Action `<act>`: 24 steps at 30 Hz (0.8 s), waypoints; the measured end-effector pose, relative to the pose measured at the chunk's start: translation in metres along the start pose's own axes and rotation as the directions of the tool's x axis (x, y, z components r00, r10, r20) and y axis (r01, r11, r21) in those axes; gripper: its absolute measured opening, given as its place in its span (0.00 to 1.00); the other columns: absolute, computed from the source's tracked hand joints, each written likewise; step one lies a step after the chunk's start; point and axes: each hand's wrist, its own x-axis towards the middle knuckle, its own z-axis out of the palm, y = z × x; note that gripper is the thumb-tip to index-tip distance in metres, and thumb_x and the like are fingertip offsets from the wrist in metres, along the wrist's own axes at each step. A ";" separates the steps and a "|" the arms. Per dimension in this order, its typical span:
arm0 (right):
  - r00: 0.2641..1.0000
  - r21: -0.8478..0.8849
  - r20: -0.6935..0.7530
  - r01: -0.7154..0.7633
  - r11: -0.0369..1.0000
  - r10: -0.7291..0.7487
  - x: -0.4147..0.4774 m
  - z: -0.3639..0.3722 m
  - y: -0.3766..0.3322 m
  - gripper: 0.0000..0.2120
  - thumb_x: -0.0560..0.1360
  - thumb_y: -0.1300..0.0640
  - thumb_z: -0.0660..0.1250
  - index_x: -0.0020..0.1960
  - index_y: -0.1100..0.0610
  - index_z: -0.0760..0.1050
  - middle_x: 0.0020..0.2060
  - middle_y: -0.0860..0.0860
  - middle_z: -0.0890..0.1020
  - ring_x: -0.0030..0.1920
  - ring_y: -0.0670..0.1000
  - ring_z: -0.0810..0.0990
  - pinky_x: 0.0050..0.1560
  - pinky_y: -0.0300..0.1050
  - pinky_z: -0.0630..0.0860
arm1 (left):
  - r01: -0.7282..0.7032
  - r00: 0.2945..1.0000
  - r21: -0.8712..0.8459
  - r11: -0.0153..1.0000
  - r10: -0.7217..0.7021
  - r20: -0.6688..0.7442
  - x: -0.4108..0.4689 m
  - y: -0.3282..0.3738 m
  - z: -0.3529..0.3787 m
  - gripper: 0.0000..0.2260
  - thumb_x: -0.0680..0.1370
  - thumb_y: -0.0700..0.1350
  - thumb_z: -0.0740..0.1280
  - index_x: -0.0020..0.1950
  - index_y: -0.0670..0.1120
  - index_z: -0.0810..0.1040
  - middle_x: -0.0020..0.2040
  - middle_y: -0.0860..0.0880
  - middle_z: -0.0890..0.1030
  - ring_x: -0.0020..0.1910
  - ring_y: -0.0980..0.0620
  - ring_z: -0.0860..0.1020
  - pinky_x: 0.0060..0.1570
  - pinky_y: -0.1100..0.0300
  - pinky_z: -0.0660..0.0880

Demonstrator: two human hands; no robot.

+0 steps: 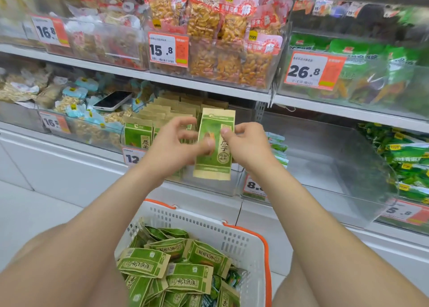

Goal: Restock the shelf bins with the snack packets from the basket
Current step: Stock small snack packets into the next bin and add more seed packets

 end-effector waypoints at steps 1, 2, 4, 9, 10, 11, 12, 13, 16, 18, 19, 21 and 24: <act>1.000 0.011 -0.022 -0.020 1.000 0.020 0.004 0.004 0.001 0.26 0.75 0.41 0.68 0.46 0.67 0.80 0.33 0.62 0.82 0.36 0.61 0.84 0.44 0.63 0.84 | 0.004 0.997 0.038 0.999 -0.007 0.077 0.000 -0.004 -0.001 0.40 0.69 0.45 0.84 0.76 0.56 0.69 0.61 0.51 0.84 0.52 0.50 0.87 0.53 0.47 0.84; 0.999 0.010 -0.037 -0.037 0.999 0.038 0.008 0.007 0.002 0.27 0.75 0.41 0.67 0.46 0.67 0.80 0.36 0.63 0.84 0.38 0.63 0.85 0.43 0.64 0.84 | -0.014 0.990 0.062 0.998 0.005 0.143 0.000 -0.006 -0.001 0.46 0.66 0.40 0.85 0.78 0.55 0.67 0.63 0.51 0.83 0.51 0.49 0.87 0.55 0.46 0.83; 0.996 0.020 -0.031 -0.084 0.996 0.085 0.018 0.008 0.001 0.25 0.78 0.43 0.68 0.46 0.67 0.81 0.38 0.62 0.86 0.37 0.63 0.86 0.39 0.62 0.85 | -0.070 0.980 0.083 0.994 0.053 0.194 0.005 -0.007 -0.002 0.50 0.64 0.35 0.85 0.80 0.53 0.65 0.62 0.50 0.84 0.50 0.50 0.88 0.57 0.46 0.83; 0.973 0.140 0.032 -0.229 0.963 0.227 0.049 0.026 0.000 0.17 0.76 0.46 0.67 0.50 0.61 0.78 0.46 0.60 0.85 0.44 0.63 0.87 0.38 0.62 0.85 | -0.219 0.974 0.374 0.901 0.222 0.034 0.026 -0.012 -0.011 0.46 0.60 0.56 0.86 0.76 0.54 0.74 0.46 0.55 0.87 0.38 0.56 0.84 0.46 0.54 0.83; 0.974 0.122 -0.007 -0.224 0.967 0.226 0.056 0.029 -0.001 0.17 0.75 0.44 0.66 0.50 0.59 0.77 0.47 0.59 0.85 0.46 0.63 0.86 0.42 0.62 0.85 | -0.238 0.960 0.485 0.842 0.281 -0.017 0.030 -0.015 -0.012 0.43 0.60 0.63 0.84 0.73 0.57 0.75 0.44 0.57 0.85 0.37 0.59 0.81 0.43 0.54 0.81; 0.975 0.088 -0.057 -0.211 0.973 0.217 0.062 0.031 -0.004 0.17 0.76 0.44 0.66 0.50 0.59 0.77 0.48 0.58 0.84 0.47 0.62 0.85 0.46 0.60 0.84 | -0.256 0.937 0.584 0.771 0.346 -0.046 0.034 -0.020 -0.013 0.40 0.62 0.68 0.80 0.72 0.58 0.76 0.44 0.59 0.83 0.39 0.60 0.79 0.43 0.53 0.79; 0.973 0.040 -0.108 -0.201 0.979 0.204 0.066 0.031 -0.007 0.17 0.79 0.45 0.65 0.50 0.60 0.76 0.49 0.58 0.83 0.49 0.61 0.84 0.48 0.57 0.83 | -0.279 0.912 0.658 0.700 0.407 -0.046 0.037 -0.024 -0.014 0.37 0.65 0.70 0.78 0.70 0.57 0.76 0.45 0.59 0.81 0.42 0.58 0.78 0.44 0.51 0.78; 0.970 -0.016 -0.159 -0.190 0.982 0.185 0.070 0.031 -0.009 0.16 0.81 0.46 0.64 0.50 0.60 0.75 0.50 0.58 0.82 0.50 0.61 0.82 0.48 0.54 0.80 | -0.311 0.885 0.709 0.633 0.465 -0.027 0.040 -0.029 -0.015 0.34 0.68 0.69 0.75 0.70 0.56 0.76 0.48 0.60 0.80 0.47 0.56 0.77 0.48 0.49 0.77; 0.969 -0.138 -0.200 -0.176 0.975 0.147 0.083 0.036 -0.007 0.15 0.85 0.48 0.61 0.57 0.61 0.73 0.56 0.60 0.80 0.57 0.63 0.79 0.48 0.51 0.72 | -0.313 0.831 0.808 0.499 0.556 -0.022 0.047 -0.040 -0.017 0.25 0.74 0.60 0.74 0.68 0.53 0.76 0.59 0.52 0.76 0.61 0.47 0.71 0.58 0.47 0.70; 0.979 -0.210 -0.166 -0.152 0.966 0.117 0.086 0.047 -0.005 0.14 0.85 0.51 0.62 0.62 0.62 0.71 0.61 0.62 0.78 0.62 0.64 0.77 0.50 0.51 0.70 | -0.265 0.844 0.839 0.475 0.536 -0.037 0.050 -0.045 -0.018 0.26 0.73 0.54 0.76 0.70 0.53 0.75 0.66 0.49 0.72 0.67 0.44 0.67 0.63 0.45 0.66; 0.984 -0.245 -0.143 -0.138 0.960 0.105 0.088 0.054 -0.003 0.13 0.84 0.54 0.63 0.62 0.62 0.71 0.62 0.63 0.78 0.63 0.65 0.76 0.51 0.51 0.70 | -0.245 0.859 0.853 0.460 0.511 -0.029 0.051 -0.048 -0.019 0.28 0.72 0.53 0.76 0.71 0.54 0.73 0.69 0.49 0.70 0.70 0.44 0.65 0.65 0.44 0.64; 0.988 -0.290 -0.117 -0.130 0.948 0.100 0.091 0.064 -0.001 0.12 0.83 0.58 0.65 0.63 0.62 0.71 0.62 0.63 0.77 0.63 0.66 0.77 0.52 0.51 0.71 | -0.215 0.882 0.886 0.412 0.471 -0.005 0.055 -0.055 -0.021 0.32 0.72 0.52 0.75 0.74 0.55 0.70 0.73 0.48 0.68 0.74 0.43 0.63 0.69 0.44 0.60; 0.984 -0.284 -0.140 -0.148 0.947 0.112 0.099 0.074 0.003 0.14 0.81 0.61 0.66 0.65 0.62 0.70 0.64 0.64 0.75 0.62 0.66 0.77 0.58 0.54 0.75 | -0.195 0.896 0.897 0.397 0.444 -0.001 0.059 -0.062 -0.021 0.33 0.72 0.52 0.74 0.76 0.54 0.68 0.72 0.49 0.70 0.74 0.43 0.63 0.69 0.44 0.59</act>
